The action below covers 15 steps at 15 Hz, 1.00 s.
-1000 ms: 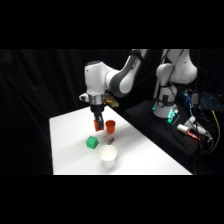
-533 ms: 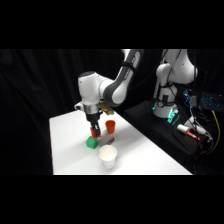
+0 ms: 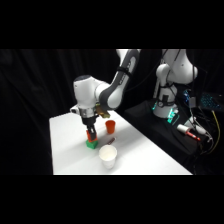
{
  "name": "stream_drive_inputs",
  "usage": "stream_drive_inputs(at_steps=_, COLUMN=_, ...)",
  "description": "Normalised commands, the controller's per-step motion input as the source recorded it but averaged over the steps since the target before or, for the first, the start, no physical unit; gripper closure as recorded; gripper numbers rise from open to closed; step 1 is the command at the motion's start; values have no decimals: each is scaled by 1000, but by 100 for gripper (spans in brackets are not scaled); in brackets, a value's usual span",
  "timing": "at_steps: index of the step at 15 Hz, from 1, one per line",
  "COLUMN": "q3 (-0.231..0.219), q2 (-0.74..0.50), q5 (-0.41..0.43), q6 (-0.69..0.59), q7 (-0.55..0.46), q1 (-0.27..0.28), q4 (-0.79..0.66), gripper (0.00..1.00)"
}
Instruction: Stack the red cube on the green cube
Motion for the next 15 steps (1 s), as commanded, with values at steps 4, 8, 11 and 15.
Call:
stream_drive_inputs(at_steps=4, q3=24, q2=124, q5=-44, q6=-46, q7=-130, q1=-48, q4=192, gripper=74)
stream_drive_inputs(at_steps=8, q3=16, q2=87, q5=-53, q6=-48, q7=-119, q1=-47, q4=164, gripper=74)
stream_drive_inputs(at_steps=11, q3=6, q2=38, q5=-64, q6=-48, q7=-106, q1=-39, q4=137, gripper=16)
stream_drive_inputs(at_steps=15, q3=-12, q2=8, q5=-89, q6=-51, q7=-89, q1=-22, q4=114, gripper=0)
